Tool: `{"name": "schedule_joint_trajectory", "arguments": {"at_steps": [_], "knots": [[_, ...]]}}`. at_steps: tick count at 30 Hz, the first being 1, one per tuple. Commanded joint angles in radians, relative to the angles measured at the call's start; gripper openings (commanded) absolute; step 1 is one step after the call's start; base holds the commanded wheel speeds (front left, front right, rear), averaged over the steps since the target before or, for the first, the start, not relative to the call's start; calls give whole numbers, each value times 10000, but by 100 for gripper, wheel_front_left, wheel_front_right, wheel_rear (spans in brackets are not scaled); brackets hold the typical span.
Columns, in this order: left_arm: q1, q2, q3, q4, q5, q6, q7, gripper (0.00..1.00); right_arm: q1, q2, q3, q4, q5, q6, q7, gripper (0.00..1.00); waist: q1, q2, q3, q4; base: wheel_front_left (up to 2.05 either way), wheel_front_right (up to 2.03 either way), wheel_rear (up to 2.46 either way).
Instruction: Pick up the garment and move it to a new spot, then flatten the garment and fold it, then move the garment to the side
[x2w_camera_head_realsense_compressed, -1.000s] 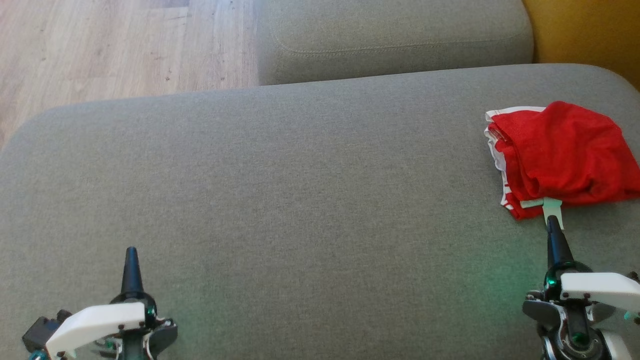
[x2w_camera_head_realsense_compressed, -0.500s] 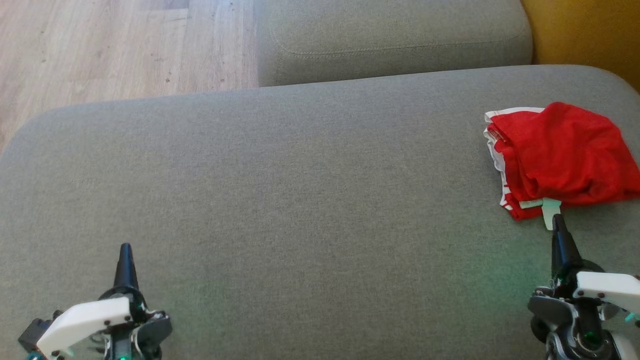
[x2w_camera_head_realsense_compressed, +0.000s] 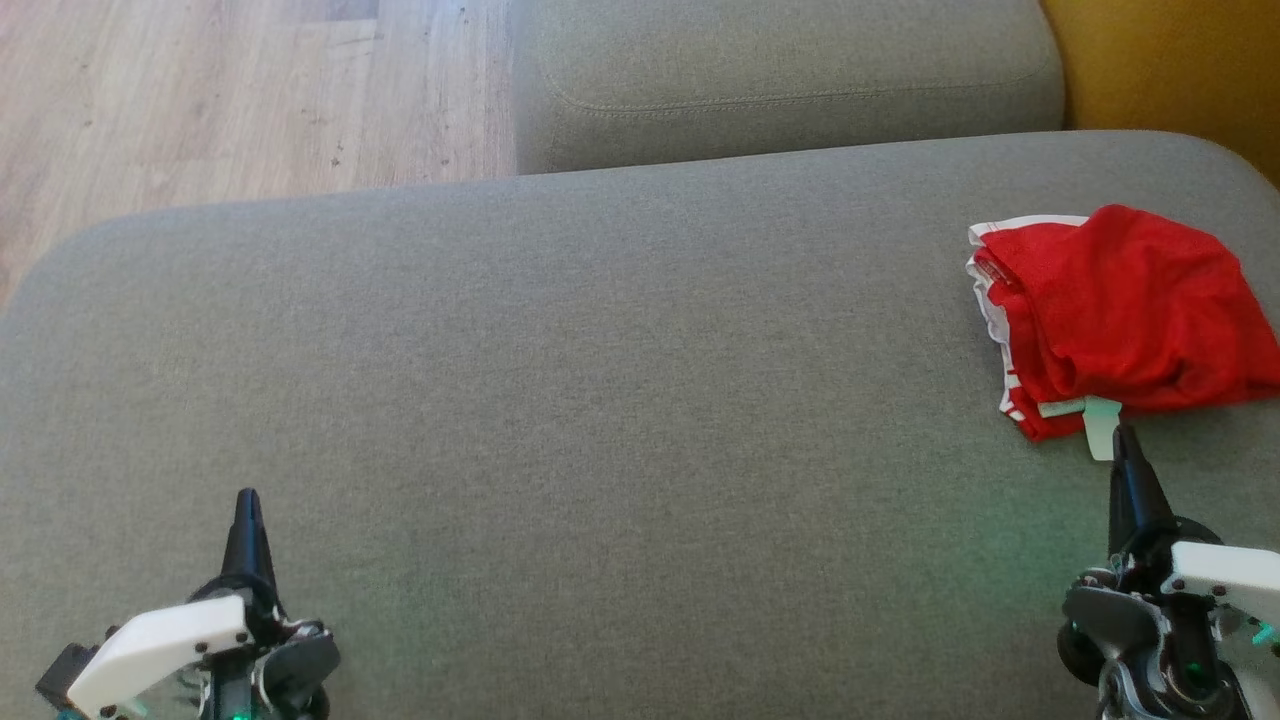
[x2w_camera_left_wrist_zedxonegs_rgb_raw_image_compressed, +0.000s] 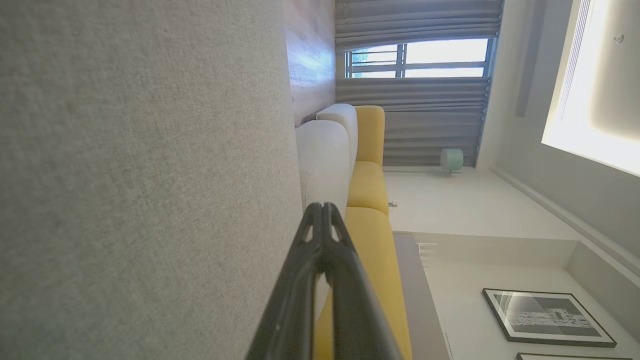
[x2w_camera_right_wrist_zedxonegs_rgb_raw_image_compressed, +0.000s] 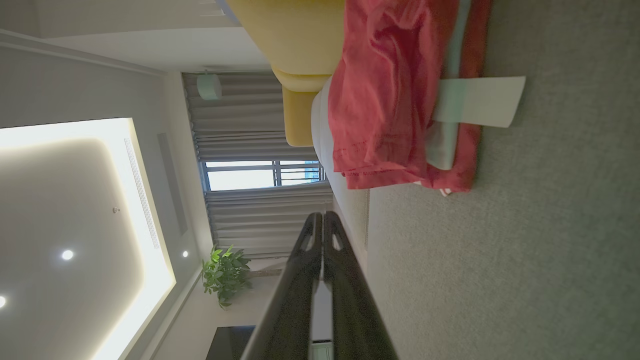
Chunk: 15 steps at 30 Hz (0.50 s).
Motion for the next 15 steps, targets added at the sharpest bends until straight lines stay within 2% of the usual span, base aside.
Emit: {"name": "schedule_joint_trajectory", "arguments": {"at_steps": [1,15], "knots": [[-520,100,378,-283,-44,-71,51,0,-547,-98,191,-383,65,79,63,0,0,0,1,0,0,0,0],[-521,88,395,-282,-30,-71,64,0,-549,-84,170,-382,47,79,80,0,0,0,1,0,0,0,0]]}}
